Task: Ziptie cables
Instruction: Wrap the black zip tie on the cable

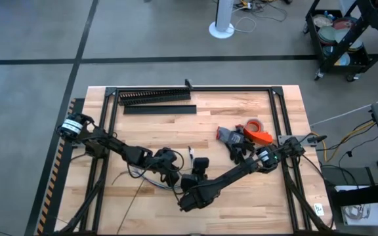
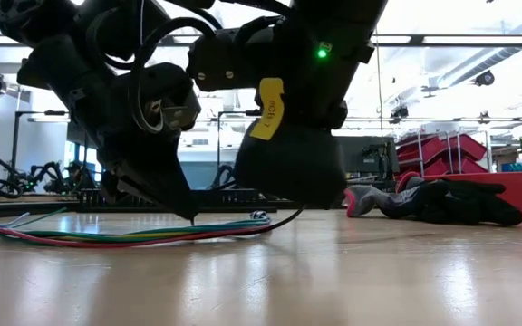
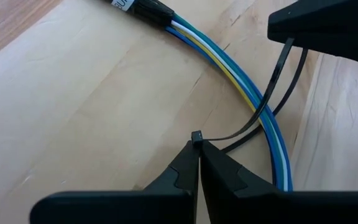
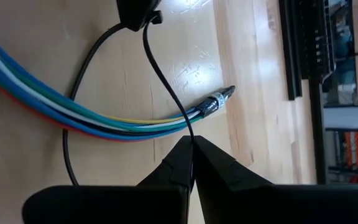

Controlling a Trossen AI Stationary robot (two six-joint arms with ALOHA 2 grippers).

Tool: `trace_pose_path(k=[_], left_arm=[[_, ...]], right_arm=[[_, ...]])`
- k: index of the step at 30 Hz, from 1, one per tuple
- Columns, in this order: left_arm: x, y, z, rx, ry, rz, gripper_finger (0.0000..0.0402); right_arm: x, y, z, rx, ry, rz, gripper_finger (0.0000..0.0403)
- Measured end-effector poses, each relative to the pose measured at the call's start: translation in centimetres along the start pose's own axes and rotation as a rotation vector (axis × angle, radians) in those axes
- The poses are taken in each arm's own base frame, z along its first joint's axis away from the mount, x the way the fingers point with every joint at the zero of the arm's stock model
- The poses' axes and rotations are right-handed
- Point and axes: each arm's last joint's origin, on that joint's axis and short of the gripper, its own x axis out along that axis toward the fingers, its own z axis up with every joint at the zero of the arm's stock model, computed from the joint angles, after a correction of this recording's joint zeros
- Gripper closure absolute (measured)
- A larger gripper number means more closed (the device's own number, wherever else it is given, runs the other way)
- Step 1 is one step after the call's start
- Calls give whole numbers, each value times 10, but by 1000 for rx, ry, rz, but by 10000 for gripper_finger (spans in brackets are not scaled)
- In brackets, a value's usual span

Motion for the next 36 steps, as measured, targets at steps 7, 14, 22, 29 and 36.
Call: trace_pose_path(k=[7,14,22,29,36], left_arm=[[0,0,0,-1,7,-2,402],[0,0,0,-2,13,-7,402],[0,0,0,-2,13,-6,402],[0,0,0,-4,22,-13,402],[0,0,0,-5,22,-17,402]], right_arm=[[1,0,0,91,-11,-21,403],[1,-1,-1,119,-15,-43,403],[3,0,-2,154,-14,-53,403],[2,2,-2,165,-20,-49,403],[-1,5,-3,172,-37,-51,403]])
